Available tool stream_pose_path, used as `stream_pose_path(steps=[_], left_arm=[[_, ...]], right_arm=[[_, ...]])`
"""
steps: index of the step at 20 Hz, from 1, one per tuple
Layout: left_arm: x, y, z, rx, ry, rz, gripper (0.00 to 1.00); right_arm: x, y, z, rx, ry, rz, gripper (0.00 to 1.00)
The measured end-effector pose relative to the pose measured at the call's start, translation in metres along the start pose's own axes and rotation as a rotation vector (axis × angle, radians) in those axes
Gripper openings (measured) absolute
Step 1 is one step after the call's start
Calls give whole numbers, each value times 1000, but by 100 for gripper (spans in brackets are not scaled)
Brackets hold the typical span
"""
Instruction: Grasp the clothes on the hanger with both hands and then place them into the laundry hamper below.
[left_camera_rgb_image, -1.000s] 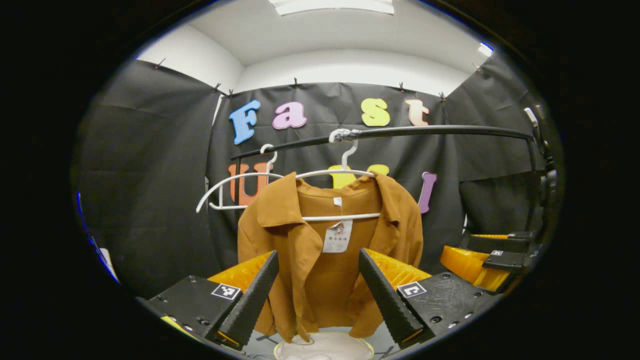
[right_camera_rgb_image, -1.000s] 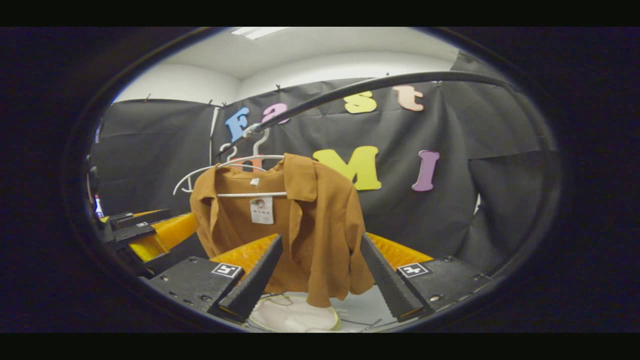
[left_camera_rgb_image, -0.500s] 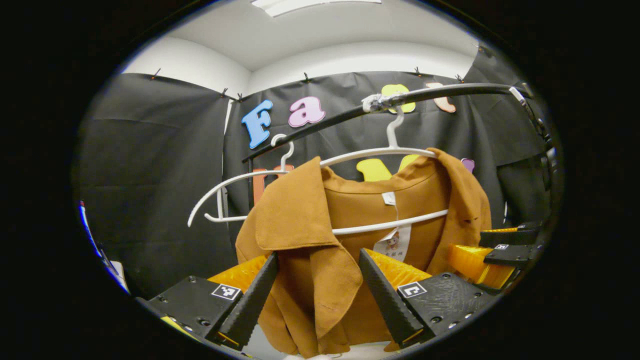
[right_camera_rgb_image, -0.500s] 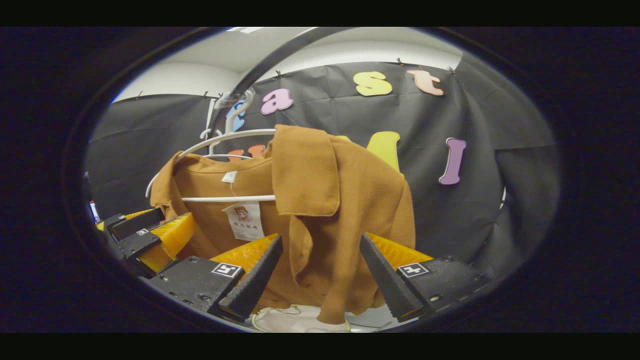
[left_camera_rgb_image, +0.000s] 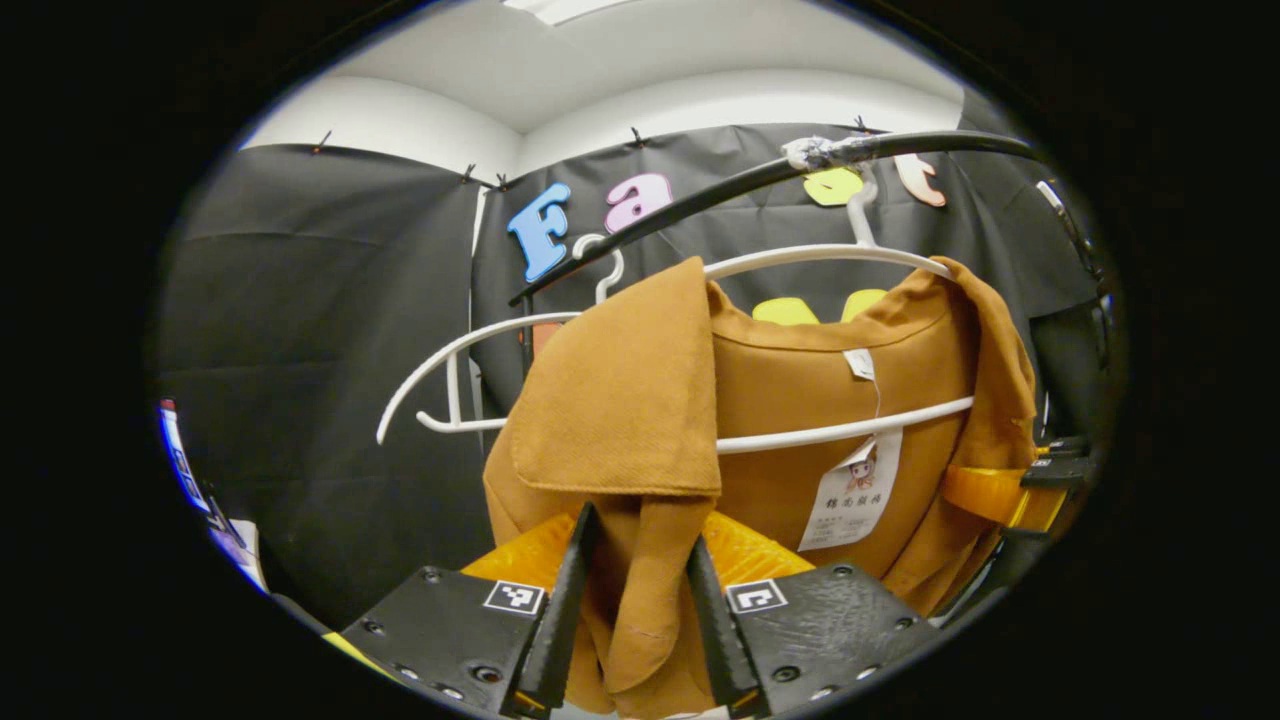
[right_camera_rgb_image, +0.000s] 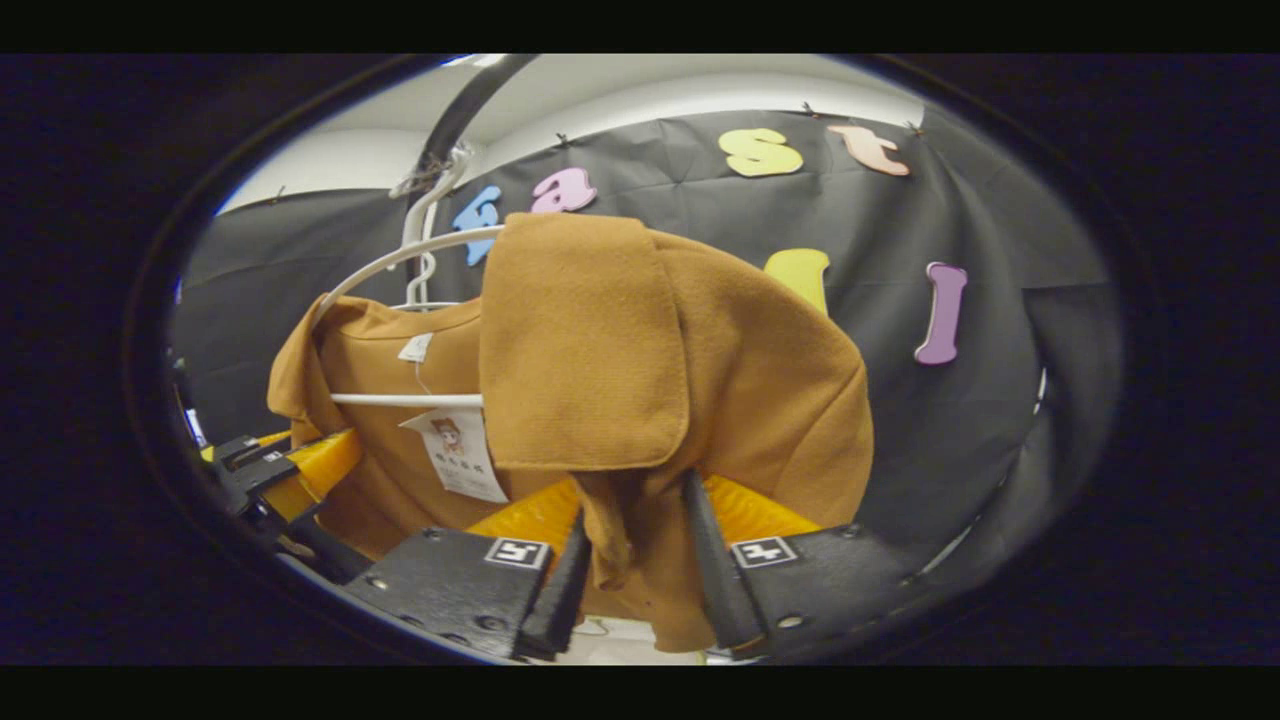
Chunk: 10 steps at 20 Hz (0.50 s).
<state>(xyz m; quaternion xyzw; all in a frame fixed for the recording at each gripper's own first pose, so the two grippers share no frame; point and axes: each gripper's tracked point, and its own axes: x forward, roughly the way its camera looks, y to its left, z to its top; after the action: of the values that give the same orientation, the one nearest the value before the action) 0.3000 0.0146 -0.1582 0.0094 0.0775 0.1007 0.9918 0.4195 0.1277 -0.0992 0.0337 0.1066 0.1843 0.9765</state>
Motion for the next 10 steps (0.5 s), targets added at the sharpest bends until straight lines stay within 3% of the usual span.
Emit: stream_pose_path(steps=[1, 2, 3, 4, 5, 6, 10], left_arm=[[2, -1, -1, -2, 2, -11, 51], [3, 3, -2, 2, 5, -4, 35], [5, 8, -4, 8, 9, 7, 20], [6, 10, -4, 8, 10, 5, 11], [6, 10, -4, -1, 14, -6, 14], [7, 9, -3, -11, 20, -20, 5], [3, 19, -1, -64, 59, -35, 0]], right_arm=[[0, -2, 1, -2, -1, 26, 45], [1, -7, 1, 8, 3, 41, 24], [1, -7, -1, 22, 9, 77, 18], [1, -6, 1, 36, 14, 118, 13], [3, -6, -2, 48, 19, 160, 8], [-1, -4, -1, 68, 26, 207, 6], [-15, 4, 2, 198, 60, 452, 4]])
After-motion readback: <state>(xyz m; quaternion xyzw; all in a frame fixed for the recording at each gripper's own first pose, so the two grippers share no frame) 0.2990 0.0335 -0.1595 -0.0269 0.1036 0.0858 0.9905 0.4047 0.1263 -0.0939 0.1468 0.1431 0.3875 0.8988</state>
